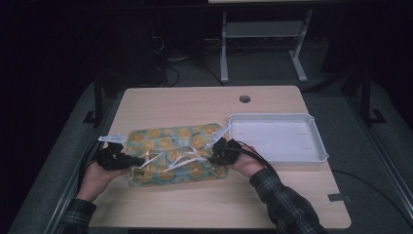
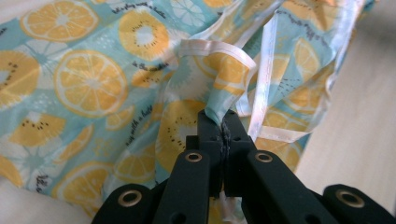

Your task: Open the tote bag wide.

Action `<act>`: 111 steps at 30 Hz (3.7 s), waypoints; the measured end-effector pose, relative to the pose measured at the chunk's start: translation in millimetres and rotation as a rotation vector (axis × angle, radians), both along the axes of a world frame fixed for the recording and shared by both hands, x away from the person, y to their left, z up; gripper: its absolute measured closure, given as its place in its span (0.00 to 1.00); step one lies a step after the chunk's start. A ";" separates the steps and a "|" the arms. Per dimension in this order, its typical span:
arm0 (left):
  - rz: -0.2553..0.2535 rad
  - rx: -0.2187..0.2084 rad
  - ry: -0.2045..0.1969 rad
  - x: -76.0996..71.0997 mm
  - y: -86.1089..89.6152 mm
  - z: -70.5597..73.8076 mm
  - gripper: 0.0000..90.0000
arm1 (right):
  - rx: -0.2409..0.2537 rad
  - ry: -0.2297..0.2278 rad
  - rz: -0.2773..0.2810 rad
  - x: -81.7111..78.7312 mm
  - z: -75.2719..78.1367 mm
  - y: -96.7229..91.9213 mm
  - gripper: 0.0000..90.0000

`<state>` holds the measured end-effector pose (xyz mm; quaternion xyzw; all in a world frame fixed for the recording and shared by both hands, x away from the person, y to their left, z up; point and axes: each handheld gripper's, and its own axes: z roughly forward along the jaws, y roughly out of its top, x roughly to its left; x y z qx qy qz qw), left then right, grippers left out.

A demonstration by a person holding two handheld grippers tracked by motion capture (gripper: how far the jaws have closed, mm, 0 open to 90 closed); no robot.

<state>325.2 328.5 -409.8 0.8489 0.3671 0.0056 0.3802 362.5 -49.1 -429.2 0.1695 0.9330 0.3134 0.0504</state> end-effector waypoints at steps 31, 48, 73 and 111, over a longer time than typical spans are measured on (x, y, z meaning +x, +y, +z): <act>0.072 -0.078 -0.086 7.5 9.4 10.4 0.87 | 0.138 0.022 -0.058 -4.9 14.8 -21.6 0.79; 0.190 -0.003 -0.069 34.8 21.6 -1.2 0.54 | 0.116 0.040 -0.180 16.3 6.6 -23.3 0.58; 0.210 -0.016 -0.093 -13.9 63.7 23.2 0.37 | 0.302 0.029 -0.082 -8.9 55.1 -39.5 0.48; 0.142 0.057 0.007 -48.3 57.7 -15.3 0.36 | 0.208 -0.029 -0.012 10.4 37.8 30.2 0.99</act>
